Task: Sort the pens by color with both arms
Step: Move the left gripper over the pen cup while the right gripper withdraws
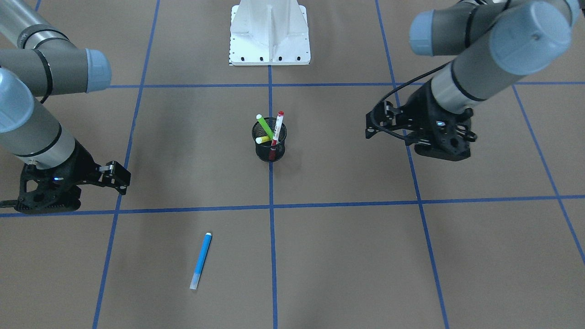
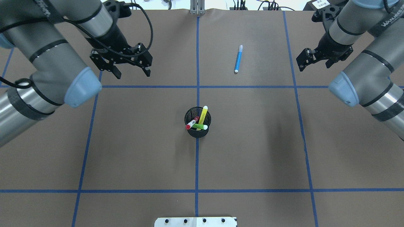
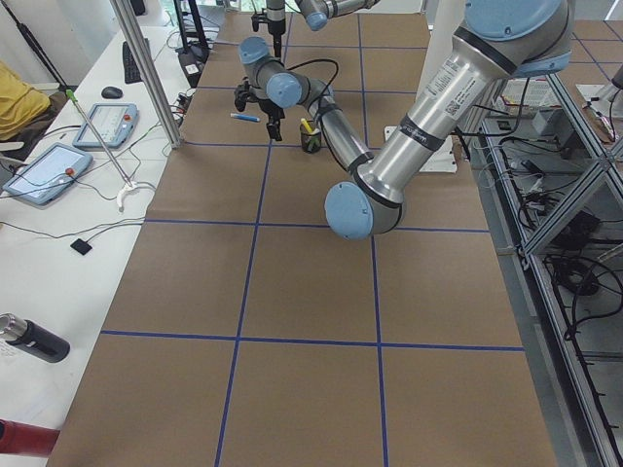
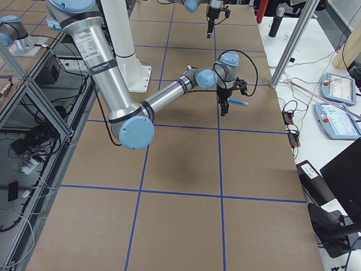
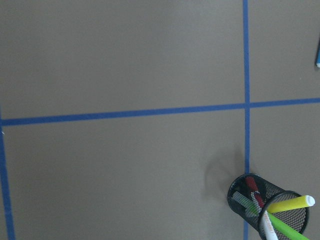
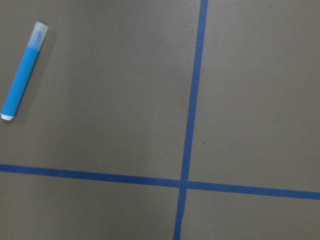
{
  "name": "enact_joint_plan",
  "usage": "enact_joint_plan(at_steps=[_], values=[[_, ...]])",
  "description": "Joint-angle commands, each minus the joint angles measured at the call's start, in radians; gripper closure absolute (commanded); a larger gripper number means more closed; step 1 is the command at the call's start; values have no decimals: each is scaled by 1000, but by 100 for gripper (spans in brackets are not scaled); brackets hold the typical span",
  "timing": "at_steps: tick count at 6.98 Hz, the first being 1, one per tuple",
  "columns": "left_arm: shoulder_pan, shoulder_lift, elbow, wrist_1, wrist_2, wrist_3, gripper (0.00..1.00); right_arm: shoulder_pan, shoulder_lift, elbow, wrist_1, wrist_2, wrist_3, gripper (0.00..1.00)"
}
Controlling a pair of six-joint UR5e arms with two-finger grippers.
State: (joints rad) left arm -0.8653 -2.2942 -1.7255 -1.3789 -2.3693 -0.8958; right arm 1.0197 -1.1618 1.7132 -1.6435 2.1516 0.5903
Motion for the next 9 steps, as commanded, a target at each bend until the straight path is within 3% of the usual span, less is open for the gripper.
enact_joint_plan(at_steps=[1, 2, 7, 9], values=[[115, -106, 79, 31, 65, -57, 18, 8, -33, 20, -4, 4, -43, 0], [168, -113, 86, 31, 90, -70, 34, 8, -33, 20, -2, 4, -43, 0], [256, -151, 132, 21, 104, -95, 37, 7, -33, 16, -1, -1, -41, 0], [256, -182, 184, 18, 102, -91, 42, 5, -33, 8, -1, -4, -41, 0]])
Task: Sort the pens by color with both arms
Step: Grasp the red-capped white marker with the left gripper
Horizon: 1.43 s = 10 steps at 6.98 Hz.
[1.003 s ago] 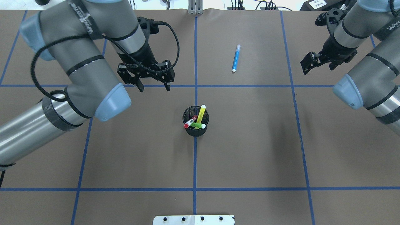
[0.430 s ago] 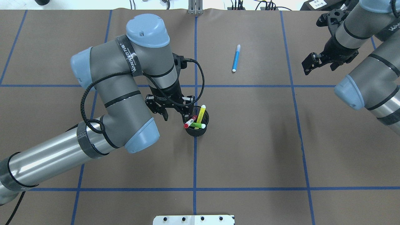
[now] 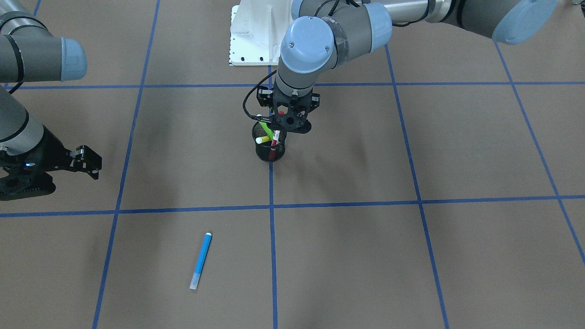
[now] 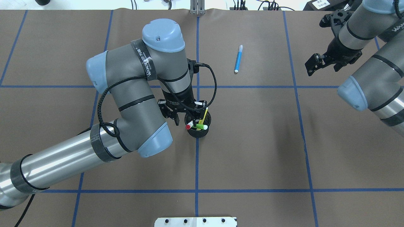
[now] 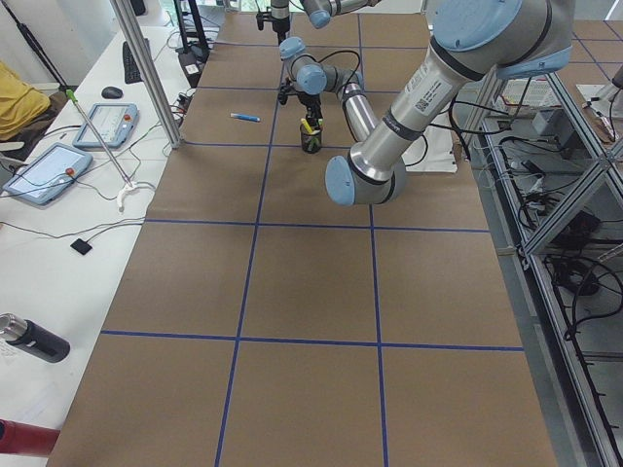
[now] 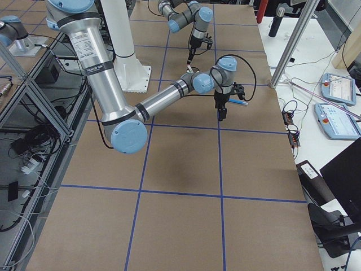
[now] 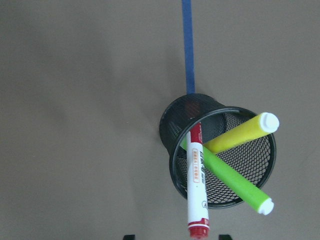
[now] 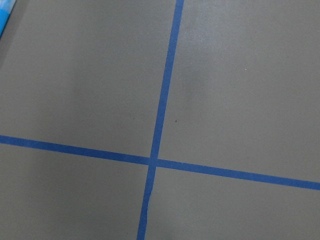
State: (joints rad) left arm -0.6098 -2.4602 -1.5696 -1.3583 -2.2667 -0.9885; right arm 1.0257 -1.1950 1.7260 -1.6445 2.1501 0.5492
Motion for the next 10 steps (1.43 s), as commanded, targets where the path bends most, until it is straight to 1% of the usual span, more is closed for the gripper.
enact_joint_plan(at_steps=[1, 4, 8, 10], values=[[1, -13, 31, -2, -1, 7, 43, -1, 0, -6, 0, -4, 5, 0], [10, -10, 57, -16, -1, 7, 47, -3, -1, -8, 0, -4, 6, 0], [16, -8, 60, -16, -1, 7, 58, -3, -2, -17, 2, -6, 5, 0], [24, -8, 60, -16, -2, 7, 59, -3, -1, -17, 2, -6, 8, 0]])
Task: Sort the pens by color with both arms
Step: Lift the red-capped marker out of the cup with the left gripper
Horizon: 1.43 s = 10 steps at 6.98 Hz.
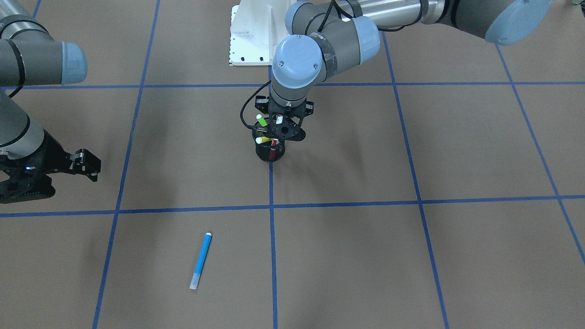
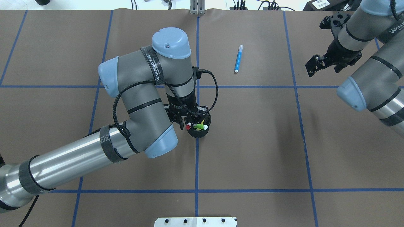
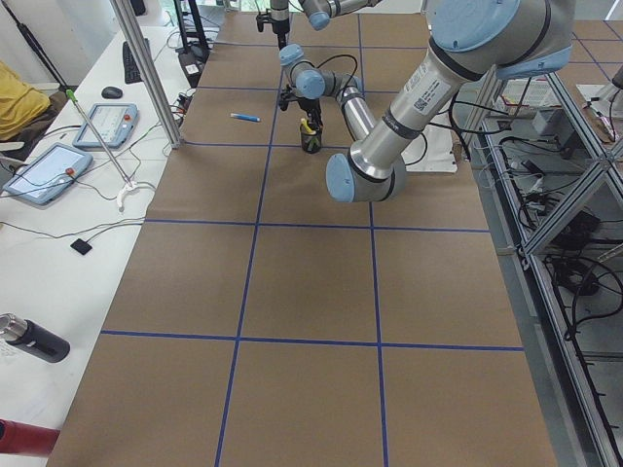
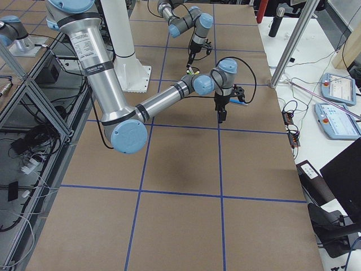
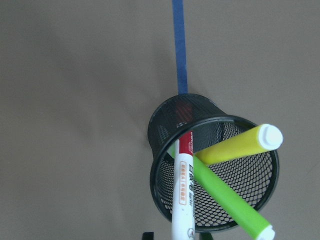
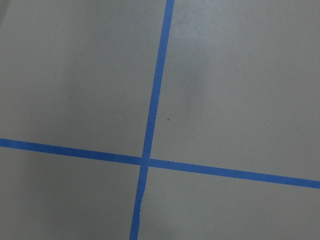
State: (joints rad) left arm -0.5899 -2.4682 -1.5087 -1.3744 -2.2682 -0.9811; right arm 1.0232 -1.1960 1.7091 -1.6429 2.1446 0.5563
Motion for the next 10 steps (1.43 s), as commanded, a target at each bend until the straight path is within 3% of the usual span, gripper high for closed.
enact_joint_plan(at_steps=[1, 2, 4, 5, 10], values=[[7, 0, -1, 0, -1, -1, 61, 0, 1, -2, 0, 0, 2, 0], [8, 0, -1, 0, -1, -2, 66, 0, 1, -2, 0, 0, 2, 0], [12, 0, -5, 1, -1, -7, 91, 0, 1, -2, 0, 0, 2, 0], [12, 0, -11, 2, -1, -8, 98, 0, 1, -2, 0, 0, 2, 0], [-27, 3, -183, 55, 1, -18, 100, 0, 4, -2, 0, 0, 5, 0]])
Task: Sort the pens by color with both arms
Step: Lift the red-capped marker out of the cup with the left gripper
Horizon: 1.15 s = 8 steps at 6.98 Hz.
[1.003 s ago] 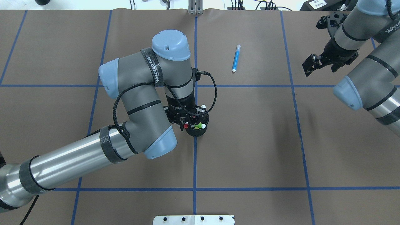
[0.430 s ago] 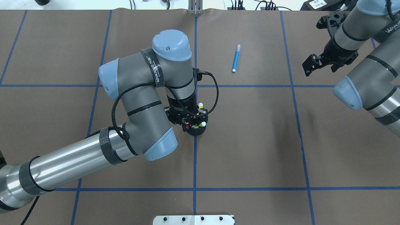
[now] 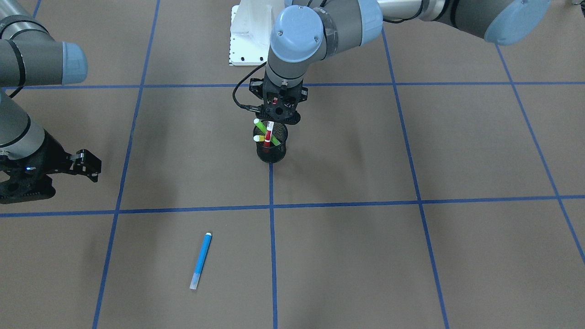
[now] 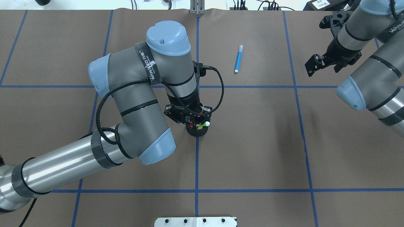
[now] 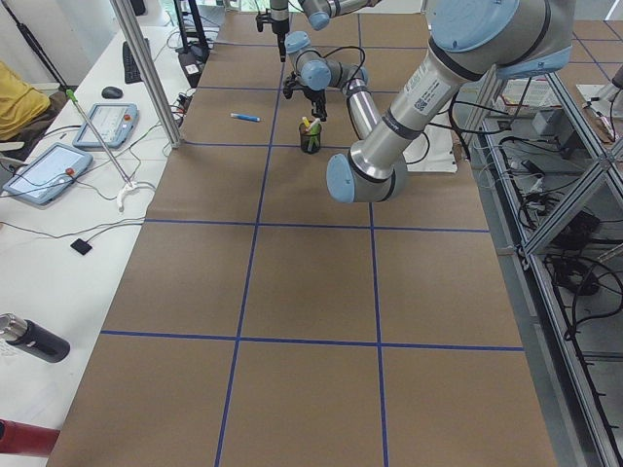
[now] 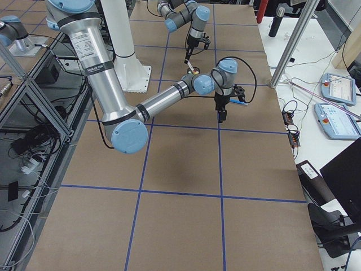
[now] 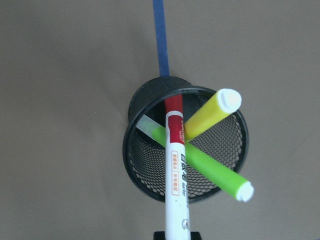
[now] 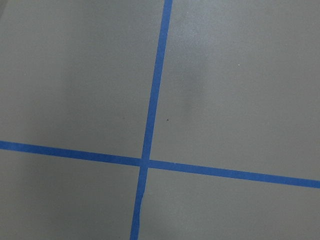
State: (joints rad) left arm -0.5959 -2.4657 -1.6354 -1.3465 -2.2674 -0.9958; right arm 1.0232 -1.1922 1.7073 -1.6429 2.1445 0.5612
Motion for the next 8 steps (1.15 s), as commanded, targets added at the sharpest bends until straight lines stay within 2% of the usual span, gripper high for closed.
enact_joint_plan(at_steps=[1, 3, 4, 6, 8], values=[[-48, 1, -133, 83, 0, -3, 100, 0, 2, 0, 0, 0, 0, 0], [-87, -7, -201, 70, 3, -68, 100, 0, 3, 2, 0, 0, 0, 0], [-96, -6, -199, -33, 75, -134, 100, 0, 5, 2, 0, 0, 0, 0], [-96, -2, -129, -205, 231, -219, 100, 0, 6, 2, 0, 0, 0, 0], [-96, -2, 28, -418, 348, -222, 100, 0, 8, 2, 0, 0, 0, 0]])
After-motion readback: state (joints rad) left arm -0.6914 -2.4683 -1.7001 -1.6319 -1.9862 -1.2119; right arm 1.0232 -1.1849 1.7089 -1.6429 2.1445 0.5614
